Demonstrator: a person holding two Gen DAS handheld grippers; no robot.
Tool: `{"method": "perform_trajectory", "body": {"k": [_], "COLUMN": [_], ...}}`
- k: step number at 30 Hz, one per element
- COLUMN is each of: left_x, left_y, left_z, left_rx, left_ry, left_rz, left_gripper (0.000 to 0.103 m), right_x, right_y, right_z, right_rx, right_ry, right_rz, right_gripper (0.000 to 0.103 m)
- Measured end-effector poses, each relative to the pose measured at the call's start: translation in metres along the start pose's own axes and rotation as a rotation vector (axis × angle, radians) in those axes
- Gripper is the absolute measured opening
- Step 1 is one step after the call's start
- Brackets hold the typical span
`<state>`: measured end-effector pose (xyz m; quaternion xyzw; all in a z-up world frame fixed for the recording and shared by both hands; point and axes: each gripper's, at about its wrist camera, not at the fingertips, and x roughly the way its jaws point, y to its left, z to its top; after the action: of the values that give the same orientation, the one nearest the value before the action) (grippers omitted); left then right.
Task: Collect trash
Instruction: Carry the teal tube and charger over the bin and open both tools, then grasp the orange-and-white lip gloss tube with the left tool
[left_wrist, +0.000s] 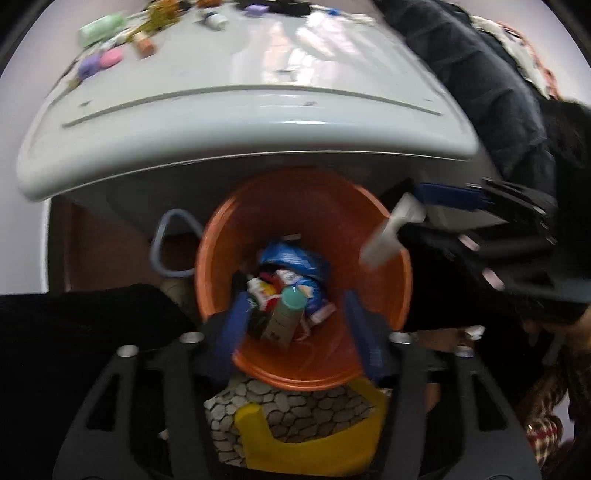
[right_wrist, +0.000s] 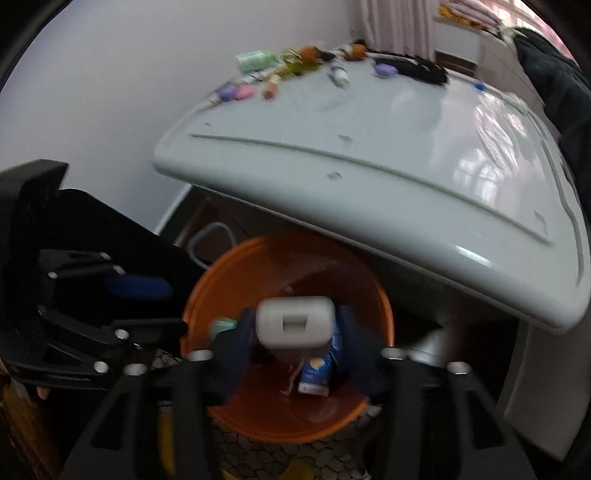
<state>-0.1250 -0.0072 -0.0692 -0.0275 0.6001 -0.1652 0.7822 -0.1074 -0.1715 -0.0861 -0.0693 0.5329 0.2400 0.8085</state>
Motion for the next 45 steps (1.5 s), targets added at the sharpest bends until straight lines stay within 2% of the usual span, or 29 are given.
{"method": "perform_trajectory", "body": {"k": [3, 5, 7, 9, 10, 11, 12, 14, 15, 17, 21, 23, 26, 31, 34, 35, 37, 38, 39, 40, 42, 43, 44, 45], "left_x": [0.000, -0.004, -0.015, -0.030, -0.038, -0.044, -0.051, -0.059, -0.060, -0.056, -0.034, -0.021, 0.005, 0.031, 0.038, 0.040, 0.043, 0.044, 0.044, 0.041, 0.033, 0.028, 0.022, 0.014], "left_y": [0.011, 0.016, 0.020, 0.025, 0.028, 0.031, 0.036, 0.044, 0.050, 0.062, 0.083, 0.096, 0.114, 0.135, 0.135, 0.134, 0.129, 0.127, 0.126, 0.124, 0.117, 0.115, 0.111, 0.106], "left_z": [0.001, 0.000, 0.007, 0.022, 0.031, 0.038, 0.051, 0.070, 0.083, 0.106, 0.151, 0.171, 0.198, 0.227, 0.237, 0.240, 0.245, 0.247, 0.247, 0.246, 0.239, 0.235, 0.231, 0.225], "left_rx": [-0.042, -0.056, -0.063, -0.067, -0.074, -0.082, -0.101, -0.136, -0.159, -0.192, -0.244, -0.281, -0.337, -0.397, -0.373, -0.360, -0.311, -0.276, -0.266, -0.260, -0.242, -0.235, -0.229, -0.225], "left_ry": [-0.003, -0.030, -0.092, -0.176, -0.219, -0.248, -0.290, -0.347, -0.369, -0.379, -0.354, -0.332, -0.304, -0.281, -0.286, -0.286, -0.294, -0.300, -0.303, -0.294, -0.310, -0.318, -0.326, -0.336], "left_rz": [0.021, 0.024, 0.042, 0.070, 0.082, 0.089, 0.104, 0.127, 0.139, 0.168, 0.201, 0.197, 0.196, 0.248, 0.293, 0.306, 0.350, 0.362, 0.329, 0.315, 0.288, 0.281, 0.272, 0.261], "left_gripper": [0.069, 0.069, 0.069, 0.069, 0.072, 0.076, 0.079, 0.081, 0.082, 0.082, 0.082, 0.082, 0.082, 0.082, 0.081, 0.077, 0.045, 0.021, 0.018, 0.018, 0.018, 0.018, 0.018, 0.018], "right_x": [-0.018, -0.037, -0.063, -0.092, -0.112, -0.128, -0.134, -0.133, -0.124, -0.089, -0.048, -0.040, -0.045, -0.061, -0.071, -0.073, -0.074, -0.072, -0.069, -0.065, -0.055, -0.051, -0.047, -0.041], "right_y": [-0.001, -0.002, -0.003, -0.002, -0.003, -0.003, -0.005, -0.016, -0.023, -0.041, -0.063, -0.062, -0.045, -0.040, -0.041, -0.042, -0.043, -0.045, -0.045, -0.046, -0.047, -0.048, -0.050, -0.052], "right_z": [0.009, 0.020, 0.038, 0.058, 0.072, 0.086, 0.094, 0.124, 0.136, 0.156, 0.143, 0.145, 0.146, 0.144, 0.141, 0.141, 0.142, 0.142, 0.143, 0.144, 0.148, 0.150, 0.152, 0.155], "right_rx": [-0.010, -0.014, -0.045, -0.078, -0.093, -0.098, -0.097, -0.060, -0.026, 0.055, 0.115, 0.080, -0.028, -0.046, -0.042, -0.037, -0.027, -0.024, -0.025, -0.028, -0.030, -0.027, -0.020, -0.011], "right_ry": [-0.085, -0.174, -0.286, -0.408, -0.505, -0.583, -0.606, -0.584, -0.543, -0.448, -0.446, -0.411, -0.462, -0.517, -0.532, -0.537, -0.544, -0.545, -0.540, -0.532, -0.494, -0.478, -0.468, -0.460], "right_rz": [-0.016, -0.026, -0.061, -0.090, -0.095, -0.066, -0.026, 0.110, 0.132, 0.088, -0.042, -0.142, -0.239, -0.191, -0.176, -0.167, -0.156, -0.156, -0.158, -0.156, -0.164, -0.157, -0.150, -0.136], "right_gripper": [0.083, 0.085, 0.085, 0.091, 0.099, 0.098, 0.098, 0.098, 0.098, 0.098, 0.098, 0.098, 0.098, 0.098, 0.098, 0.098, 0.098, 0.098, 0.098, 0.093, 0.076, 0.063, 0.059, 0.059]}}
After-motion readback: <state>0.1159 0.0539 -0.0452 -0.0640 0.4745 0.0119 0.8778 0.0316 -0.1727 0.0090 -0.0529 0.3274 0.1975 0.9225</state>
